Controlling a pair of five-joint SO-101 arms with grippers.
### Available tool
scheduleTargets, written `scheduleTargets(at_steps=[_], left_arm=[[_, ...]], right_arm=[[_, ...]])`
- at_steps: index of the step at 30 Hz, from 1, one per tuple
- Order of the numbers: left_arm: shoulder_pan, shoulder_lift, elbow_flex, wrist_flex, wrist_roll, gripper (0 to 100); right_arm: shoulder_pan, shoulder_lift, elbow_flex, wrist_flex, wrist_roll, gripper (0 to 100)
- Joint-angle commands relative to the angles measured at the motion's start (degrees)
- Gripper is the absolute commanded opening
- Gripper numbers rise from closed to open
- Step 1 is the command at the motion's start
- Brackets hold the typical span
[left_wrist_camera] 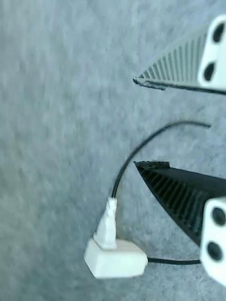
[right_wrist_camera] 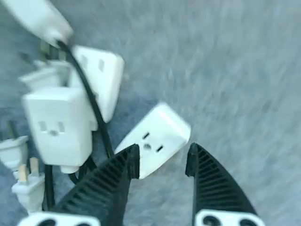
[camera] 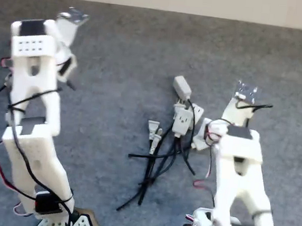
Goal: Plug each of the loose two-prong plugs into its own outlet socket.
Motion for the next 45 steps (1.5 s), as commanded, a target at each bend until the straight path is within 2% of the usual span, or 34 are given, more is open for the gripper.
scheduleTargets(at_steps=[1, 7, 15, 20, 23, 27, 30, 31, 33, 34, 37, 45], left_arm=[[-3.91, -3.65, 6.64, -9.85, -3.87, 25], [-4.18, -3.65, 13.41, -13.27, -5.27, 25], [-5.58, -4.18, 13.67, -13.27, -5.27, 25], [-6.11, -4.09, 13.67, -13.19, -5.27, 25], [-6.11, -4.18, 13.67, -13.01, -5.27, 25], [-6.99, -4.18, 13.67, -13.10, -5.27, 25], [-7.52, -4.18, 13.67, -13.19, -5.27, 25], [-7.87, -4.18, 13.67, -13.10, -5.27, 25], [-8.31, -4.18, 13.67, -13.10, -5.27, 25], [-8.92, -4.18, 13.67, -13.10, -5.27, 25], [-10.68, -4.18, 13.58, -13.36, -5.45, 25], [-16.92, -3.82, 6.99, -13.01, -7.38, 25]], right_arm=[[-1.01, 6.64, -4.09, -0.84, -10.11, 16.6], [-1.01, 12.35, -8.40, -1.19, -13.19, 16.6], [-1.27, 23.96, -16.31, -1.19, -13.19, 16.6], [-6.20, 30.29, -19.47, -0.75, -12.40, 16.6], [-8.66, 30.29, -19.47, 0.31, -7.47, 16.6], [-8.84, 29.76, -19.56, 3.82, -4.31, 16.6], [-8.66, 29.67, -19.30, 4.53, 0.88, 16.0], [-8.57, 29.58, -19.38, 4.53, 1.85, 13.2], [-7.87, 29.49, -19.82, 4.70, 2.20, 1.5], [-7.25, 29.23, -20.79, 5.32, 2.20, 0.0], [-5.05, 26.68, -25.98, 11.03, 2.46, 0.3], [-5.67, 10.24, -49.45, 26.42, 13.36, 0.6]])
